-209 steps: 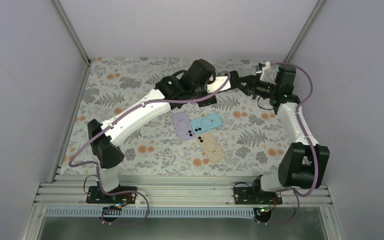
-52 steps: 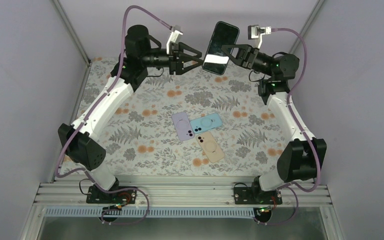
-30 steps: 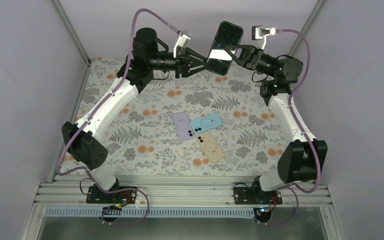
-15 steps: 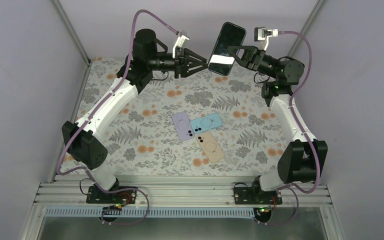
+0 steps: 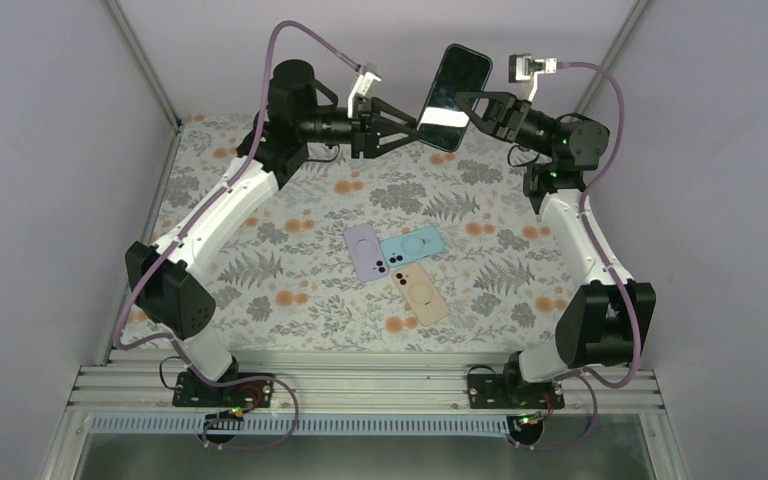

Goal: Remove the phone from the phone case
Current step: Remove the phone case from the phone.

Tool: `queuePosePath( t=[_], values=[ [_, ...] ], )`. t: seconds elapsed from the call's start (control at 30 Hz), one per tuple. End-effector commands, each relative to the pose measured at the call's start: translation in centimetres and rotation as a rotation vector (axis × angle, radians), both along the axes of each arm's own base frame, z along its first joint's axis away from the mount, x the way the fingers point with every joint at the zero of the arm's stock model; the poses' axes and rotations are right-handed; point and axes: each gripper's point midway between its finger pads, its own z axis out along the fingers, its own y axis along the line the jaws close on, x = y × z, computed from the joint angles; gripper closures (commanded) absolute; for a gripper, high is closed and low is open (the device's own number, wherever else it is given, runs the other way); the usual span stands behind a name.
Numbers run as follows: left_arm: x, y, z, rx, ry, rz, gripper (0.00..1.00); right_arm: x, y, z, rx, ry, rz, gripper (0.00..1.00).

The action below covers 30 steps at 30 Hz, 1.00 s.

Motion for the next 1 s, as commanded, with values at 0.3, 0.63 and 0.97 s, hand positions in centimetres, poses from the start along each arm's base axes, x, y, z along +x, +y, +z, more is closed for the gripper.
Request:
queuePosePath(
  t=[0.3,0.63,0.97],
  values=[
    [0.7,-0.3,-1.0,0.02,-0.013,0.025,0.58,-2.3,-0.6,3.0,0.048,-0.117,-0.028,0.96],
    [2.1,0.4,-2.0,0.033,0.01,0.09,0.61,-3.8,-0.8,4.0,0.088,-0.163,0.007,0.96],
    [3.2,0.4,-2.6,0.051,0.023,0.142,0.67,-5.1,-0.6,4.7,0.109,-0.193,0.039,0.96]
  ],
)
